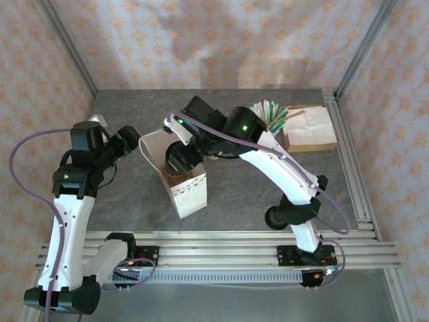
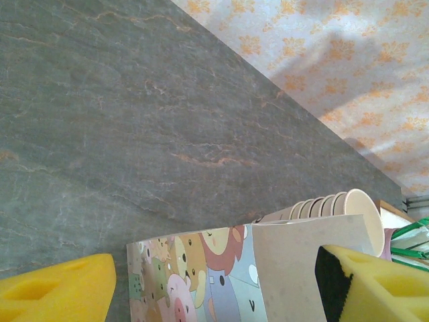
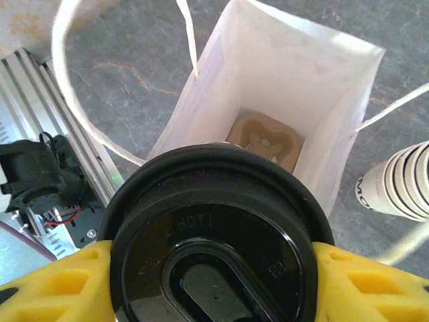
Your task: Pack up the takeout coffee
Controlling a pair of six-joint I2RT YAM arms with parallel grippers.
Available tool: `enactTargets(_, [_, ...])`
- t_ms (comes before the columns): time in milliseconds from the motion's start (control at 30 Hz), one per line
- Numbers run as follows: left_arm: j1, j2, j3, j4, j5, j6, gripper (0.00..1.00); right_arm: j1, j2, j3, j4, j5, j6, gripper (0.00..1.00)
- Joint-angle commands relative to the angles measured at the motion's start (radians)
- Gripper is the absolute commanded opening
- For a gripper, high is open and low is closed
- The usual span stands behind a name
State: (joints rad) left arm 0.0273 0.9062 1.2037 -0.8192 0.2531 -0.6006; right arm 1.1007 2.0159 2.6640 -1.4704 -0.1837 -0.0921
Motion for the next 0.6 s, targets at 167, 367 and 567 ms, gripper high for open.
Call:
enactTargets(167, [0.006,0.024,0.01,0.009,-0.001,0.016,0.79,0.003,0.076,0.038,-0.039,0.011,-0.021,0.58])
enactTargets(367, [0.007,0.034,0.009,0.02,0.007,0.012,0.79,0.004,0.13,0.043,-0.067,0.02,-0.024,0.58])
enactTargets(567, [0.006,0.044,-0.001,0.034,0.065,0.014,0.78,0.001,0.179,0.051,-0.095,0.033,-0.003,0.58])
